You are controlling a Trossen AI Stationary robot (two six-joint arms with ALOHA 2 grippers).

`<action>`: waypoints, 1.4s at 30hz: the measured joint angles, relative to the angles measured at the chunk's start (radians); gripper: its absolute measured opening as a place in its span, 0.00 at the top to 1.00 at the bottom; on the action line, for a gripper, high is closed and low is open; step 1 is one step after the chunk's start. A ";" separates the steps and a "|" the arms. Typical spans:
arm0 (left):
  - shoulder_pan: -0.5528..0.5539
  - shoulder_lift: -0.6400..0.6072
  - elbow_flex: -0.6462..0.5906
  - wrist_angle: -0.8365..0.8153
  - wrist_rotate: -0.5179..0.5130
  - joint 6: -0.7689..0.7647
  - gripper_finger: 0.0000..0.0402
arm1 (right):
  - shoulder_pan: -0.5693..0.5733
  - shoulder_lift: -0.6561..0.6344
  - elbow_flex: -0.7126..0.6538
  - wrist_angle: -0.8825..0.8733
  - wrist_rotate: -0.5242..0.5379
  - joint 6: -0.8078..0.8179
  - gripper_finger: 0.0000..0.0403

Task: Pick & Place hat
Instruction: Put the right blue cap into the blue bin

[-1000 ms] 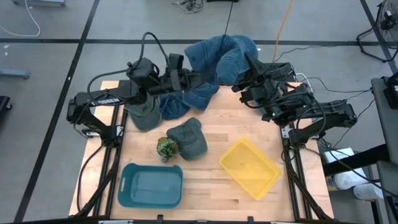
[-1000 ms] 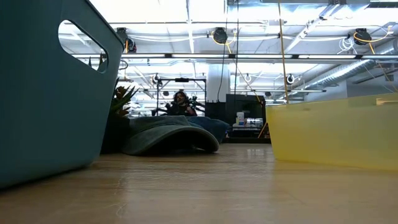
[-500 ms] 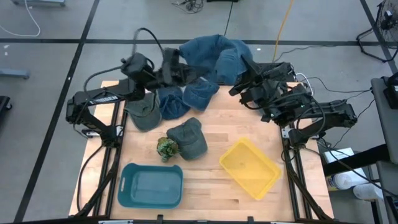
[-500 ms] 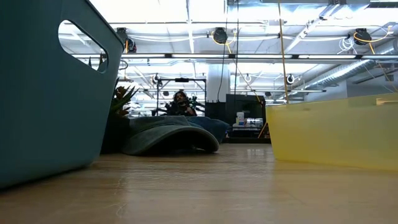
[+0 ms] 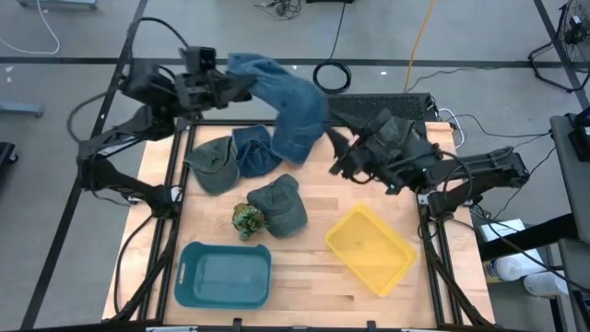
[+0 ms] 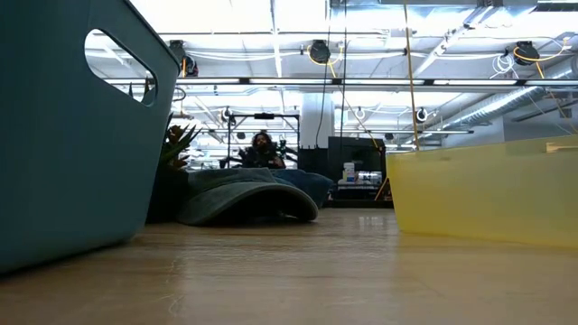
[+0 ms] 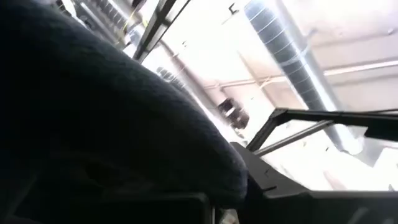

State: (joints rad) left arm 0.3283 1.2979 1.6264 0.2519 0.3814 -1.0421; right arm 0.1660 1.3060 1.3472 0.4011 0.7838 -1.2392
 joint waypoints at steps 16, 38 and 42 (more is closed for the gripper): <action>0.126 -0.134 0.000 -0.294 0.294 0.063 0.94 | 0.074 -0.001 0.000 -0.146 -0.102 0.731 0.46; 0.070 -0.248 0.000 -0.886 0.424 0.115 0.94 | -0.088 -0.007 0.000 -0.283 -0.493 1.049 0.46; 0.012 -0.266 0.000 -0.947 0.350 0.101 0.94 | -0.088 -0.007 0.000 -0.276 -0.384 0.876 0.46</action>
State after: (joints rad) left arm 0.3408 1.0321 1.6264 -0.6946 0.7309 -0.9408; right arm 0.0777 1.2991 1.3468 0.1255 0.4000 -0.3630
